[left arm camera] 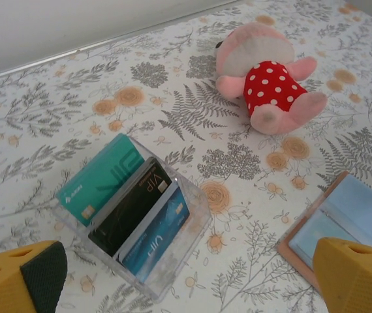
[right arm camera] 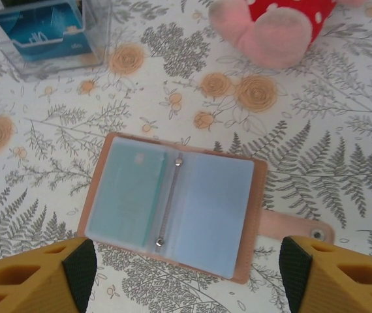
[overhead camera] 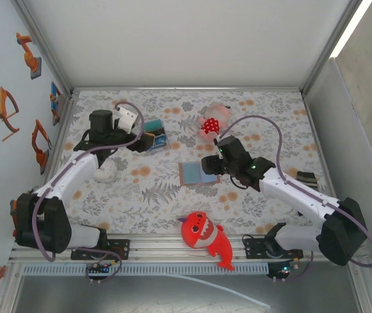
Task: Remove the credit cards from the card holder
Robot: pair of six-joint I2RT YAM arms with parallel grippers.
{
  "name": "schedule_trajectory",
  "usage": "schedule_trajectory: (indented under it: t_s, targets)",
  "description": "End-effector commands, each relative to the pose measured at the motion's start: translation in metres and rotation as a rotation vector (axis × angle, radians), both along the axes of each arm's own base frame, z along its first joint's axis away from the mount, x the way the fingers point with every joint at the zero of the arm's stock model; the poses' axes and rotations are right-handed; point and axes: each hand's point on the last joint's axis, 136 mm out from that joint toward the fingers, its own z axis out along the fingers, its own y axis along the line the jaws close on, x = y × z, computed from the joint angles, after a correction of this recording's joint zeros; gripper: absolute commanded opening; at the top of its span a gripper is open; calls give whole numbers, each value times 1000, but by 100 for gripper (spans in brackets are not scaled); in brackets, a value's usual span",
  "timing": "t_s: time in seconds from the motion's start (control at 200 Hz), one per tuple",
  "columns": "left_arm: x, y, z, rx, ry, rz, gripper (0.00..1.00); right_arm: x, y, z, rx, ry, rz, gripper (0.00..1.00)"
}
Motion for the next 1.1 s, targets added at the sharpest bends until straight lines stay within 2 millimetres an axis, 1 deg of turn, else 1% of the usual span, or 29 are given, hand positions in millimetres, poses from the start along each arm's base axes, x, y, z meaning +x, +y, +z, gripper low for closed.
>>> schedule_trajectory:
  t_s: [0.0,0.08,0.175,0.321,0.476,0.626,0.746,0.886,1.047,1.097]
  targets:
    - [0,15,17,-75,-27,175,97,1,12,1,-20,9,5,71]
    - [-7,27,16,-117,-22,262,97,0,23,-6,-35,32,30,65]
    - [-15,39,13,-177,-5,360,97,1,37,-18,-52,68,60,63]
    - [-28,51,7,-265,26,455,97,2,58,-36,-71,123,107,53]
    - [-34,65,4,-330,48,564,97,4,74,-54,-106,167,146,45]
    - [-37,81,-3,-391,77,693,97,4,79,-70,-163,207,161,43]
    - [-40,88,-11,-406,104,750,97,3,78,-80,-206,227,158,43]
    - [-42,84,-13,-411,110,727,97,1,77,-90,-262,243,153,44]
    - [-41,87,-15,-405,102,743,97,-1,83,-95,-276,252,165,45]
    - [-41,87,-15,-403,103,744,97,0,84,-97,-280,257,164,46]
